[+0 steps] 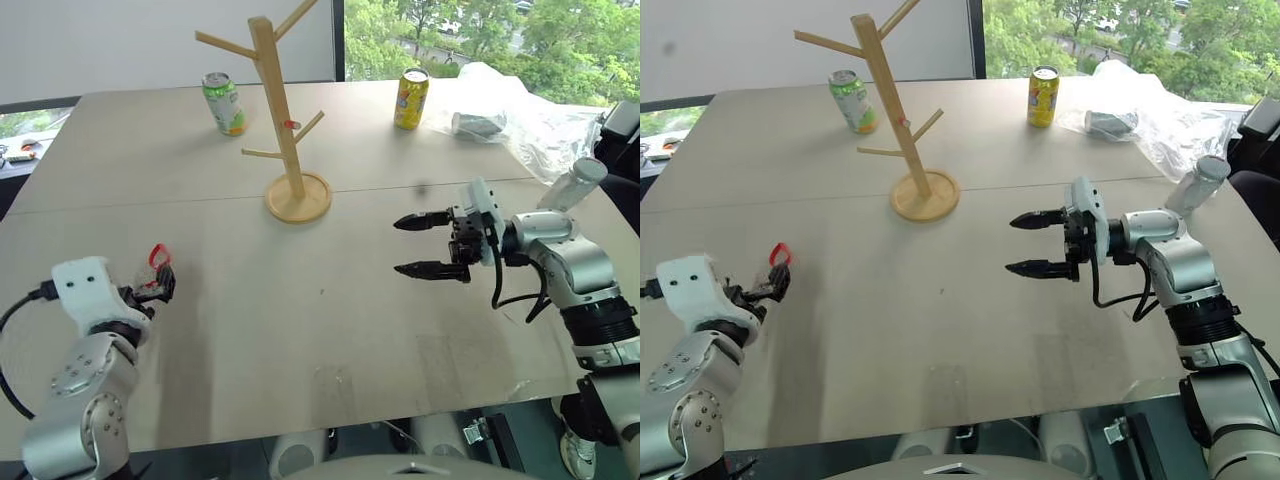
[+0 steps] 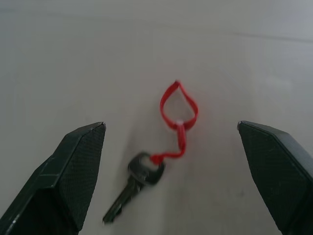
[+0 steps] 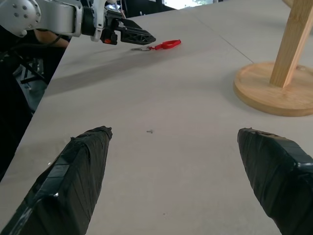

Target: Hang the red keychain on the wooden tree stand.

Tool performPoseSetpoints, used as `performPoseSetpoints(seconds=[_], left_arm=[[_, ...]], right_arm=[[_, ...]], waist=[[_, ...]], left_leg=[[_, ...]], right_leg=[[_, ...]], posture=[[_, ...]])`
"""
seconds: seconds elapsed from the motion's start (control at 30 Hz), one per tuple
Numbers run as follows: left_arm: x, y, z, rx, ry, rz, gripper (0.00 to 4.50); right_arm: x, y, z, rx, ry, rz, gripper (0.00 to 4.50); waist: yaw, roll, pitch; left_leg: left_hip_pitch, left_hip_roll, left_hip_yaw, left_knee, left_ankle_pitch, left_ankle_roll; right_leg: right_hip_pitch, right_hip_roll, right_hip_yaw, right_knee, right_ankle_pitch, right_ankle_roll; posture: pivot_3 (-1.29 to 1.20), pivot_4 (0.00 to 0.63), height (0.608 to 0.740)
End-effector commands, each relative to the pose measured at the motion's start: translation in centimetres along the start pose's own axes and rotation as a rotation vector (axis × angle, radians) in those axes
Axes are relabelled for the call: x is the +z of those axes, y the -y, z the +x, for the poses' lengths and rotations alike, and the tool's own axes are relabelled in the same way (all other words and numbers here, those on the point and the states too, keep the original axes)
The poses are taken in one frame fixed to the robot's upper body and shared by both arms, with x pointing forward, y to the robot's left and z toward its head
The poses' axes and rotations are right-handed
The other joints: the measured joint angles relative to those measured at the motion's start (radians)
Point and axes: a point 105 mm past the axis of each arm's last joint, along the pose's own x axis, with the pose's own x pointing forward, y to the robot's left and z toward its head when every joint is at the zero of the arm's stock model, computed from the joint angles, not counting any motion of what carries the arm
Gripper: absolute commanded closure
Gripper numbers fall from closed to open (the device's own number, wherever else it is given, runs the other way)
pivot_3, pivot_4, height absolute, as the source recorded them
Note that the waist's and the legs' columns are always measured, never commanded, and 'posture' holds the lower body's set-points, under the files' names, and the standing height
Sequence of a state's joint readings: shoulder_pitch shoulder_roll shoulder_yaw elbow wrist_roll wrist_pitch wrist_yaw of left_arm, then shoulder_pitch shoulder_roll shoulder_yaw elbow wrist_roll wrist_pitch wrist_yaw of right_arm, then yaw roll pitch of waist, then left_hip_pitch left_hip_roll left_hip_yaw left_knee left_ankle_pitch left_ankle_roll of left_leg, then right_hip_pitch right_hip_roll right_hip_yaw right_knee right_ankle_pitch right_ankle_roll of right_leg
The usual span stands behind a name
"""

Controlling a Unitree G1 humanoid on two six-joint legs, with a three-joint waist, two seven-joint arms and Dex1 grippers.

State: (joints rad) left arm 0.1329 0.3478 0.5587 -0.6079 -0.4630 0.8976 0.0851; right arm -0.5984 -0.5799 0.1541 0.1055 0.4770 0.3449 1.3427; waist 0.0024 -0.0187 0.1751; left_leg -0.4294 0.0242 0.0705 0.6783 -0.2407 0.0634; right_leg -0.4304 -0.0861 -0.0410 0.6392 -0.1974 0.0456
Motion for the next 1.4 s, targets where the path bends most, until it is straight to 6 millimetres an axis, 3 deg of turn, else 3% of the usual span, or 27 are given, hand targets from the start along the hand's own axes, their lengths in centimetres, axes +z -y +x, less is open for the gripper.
performPoseSetpoints(seconds=[0.03, 0.33, 1.4], left_arm=[[-0.1, 1.2, -0.3, -0.013, -0.019, 0.049, 0.0], [0.6, 1.1, 1.9, 0.0, -0.009, 0.045, 0.0], [1.0, 0.3, 3.9, 0.058, -0.01, 0.034, 0.0]], right_arm=[[1.0, 0.2, 0.1, 0.006, 0.018, -0.049, 0.09], [1.2, 0.3, 0.2, -0.029, 0.039, -0.051, 0.09], [1.9, -0.3, 0.4, -0.019, 0.109, -0.074, 0.09]], waist=[[0.001, 0.0, 0.0], [0.005, 0.0, 0.0], [0.01, 0.0, 0.0]], left_leg=[[0.0, 0.0, 0.0, 0.0, 0.0, 0.0], [0.001, 0.0, 0.0, 0.0, 0.0, 0.0], [0.0, 0.0, 0.0, 0.0, 0.0, 0.0]], right_leg=[[0.0, 0.0, 0.0, 0.0, 0.0, 0.0], [0.0, 0.0, 0.0, 0.001, -0.001, -0.002], [0.0, 0.0, 0.0, 0.001, 0.0, -0.001]], posture=[[0.0, 0.15, 0.74], [0.0, 0.15, 0.74], [0.0, 0.15, 0.74]])
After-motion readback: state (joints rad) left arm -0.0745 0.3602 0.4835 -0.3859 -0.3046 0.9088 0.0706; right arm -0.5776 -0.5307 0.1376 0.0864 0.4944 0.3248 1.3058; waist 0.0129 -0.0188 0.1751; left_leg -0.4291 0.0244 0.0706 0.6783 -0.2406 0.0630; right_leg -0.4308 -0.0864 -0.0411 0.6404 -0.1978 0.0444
